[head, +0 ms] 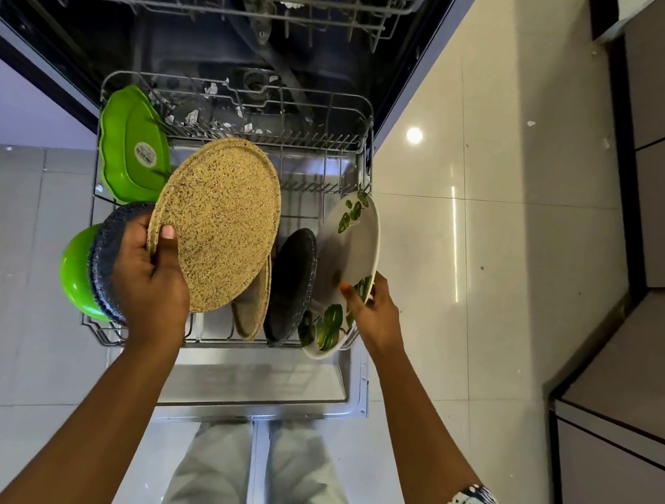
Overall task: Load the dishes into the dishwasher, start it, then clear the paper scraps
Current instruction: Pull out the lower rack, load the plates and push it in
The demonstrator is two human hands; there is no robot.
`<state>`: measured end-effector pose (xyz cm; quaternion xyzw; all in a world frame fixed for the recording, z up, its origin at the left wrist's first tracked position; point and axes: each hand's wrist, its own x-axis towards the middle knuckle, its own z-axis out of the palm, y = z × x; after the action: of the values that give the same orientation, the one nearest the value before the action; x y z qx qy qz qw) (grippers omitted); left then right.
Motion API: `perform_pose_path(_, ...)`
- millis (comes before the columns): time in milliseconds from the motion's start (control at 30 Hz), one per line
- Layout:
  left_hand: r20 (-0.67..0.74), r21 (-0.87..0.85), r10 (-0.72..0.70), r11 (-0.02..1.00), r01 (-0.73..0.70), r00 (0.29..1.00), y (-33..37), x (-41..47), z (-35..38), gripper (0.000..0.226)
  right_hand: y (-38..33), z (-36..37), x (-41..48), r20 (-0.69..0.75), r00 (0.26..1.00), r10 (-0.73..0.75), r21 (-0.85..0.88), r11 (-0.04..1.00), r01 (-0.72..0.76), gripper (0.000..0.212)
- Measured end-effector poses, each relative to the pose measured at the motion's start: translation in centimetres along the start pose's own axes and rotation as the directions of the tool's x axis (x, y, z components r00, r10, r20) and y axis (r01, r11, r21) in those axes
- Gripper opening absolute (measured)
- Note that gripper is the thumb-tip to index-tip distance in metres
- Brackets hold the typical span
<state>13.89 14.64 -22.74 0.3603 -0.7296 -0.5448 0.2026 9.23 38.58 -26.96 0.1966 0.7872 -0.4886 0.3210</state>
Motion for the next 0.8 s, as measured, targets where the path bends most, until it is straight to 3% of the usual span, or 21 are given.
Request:
perform_pose_path(100,0.010,-0.003,0.003,1.000,-0.003,1.000,0.4,-0.2,0.1,0.029,-1.5,-0.6,-0.2,-0.211,0.962,-0.172,-0.042,0.985,0.167,0.064)
perform_pose_path(200,0.020,-0.082,0.008,0.997,-0.007,1.000,1.5,0.3,0.0,0.028,-5.5,-1.4,-0.3,-0.388,0.792,-0.472,-0.223,0.881,0.416,0.055)
perform_pose_path(233,0.022,-0.107,0.024,0.994,-0.021,0.999,2.1,0.7,-0.1,0.029,-7.3,-1.3,-0.2,-0.359,0.775,-0.521,-0.223,0.854,0.471,0.054)
perform_pose_path(300,0.027,-0.147,0.047,0.988,-0.042,0.999,3.5,1.8,-0.3,0.026,-10.9,-0.9,0.4,-0.183,0.814,-0.552,-0.162,0.833,0.529,0.058)
perform_pose_path(400,0.069,-0.279,0.017,0.960,0.003,0.997,5.1,4.0,0.2,0.010,-15.0,0.8,1.8,0.153,0.888,-0.433,0.027,0.900,0.434,0.074)
perform_pose_path(467,0.097,-0.390,-0.043,0.917,0.078,0.994,5.3,5.6,0.9,0.012,-16.6,1.4,3.1,0.219,0.913,-0.344,0.298,0.915,0.273,0.068)
perform_pose_path(533,0.110,-0.423,-0.125,0.892,0.160,0.986,4.6,6.9,1.5,0.014,-17.3,1.0,4.2,0.203,0.922,-0.330,0.342,0.906,0.249,0.051)
perform_pose_path(600,0.140,-0.275,-0.137,0.946,0.172,0.981,2.7,8.4,2.2,0.015,-17.4,0.6,5.3,0.143,0.918,-0.369,0.237,0.914,0.331,0.035)
perform_pose_path(700,0.257,0.105,-0.171,0.983,0.148,0.951,-1.7,9.7,2.3,0.020,-16.7,0.2,6.6,-0.030,0.913,-0.406,0.107,0.907,0.407,0.029)
perform_pose_path(800,0.266,0.516,-0.201,0.856,0.037,0.943,-5.1,8.5,1.3,0.044,-15.5,0.1,7.5,-0.200,0.884,-0.422,-0.044,0.906,0.422,0.015)
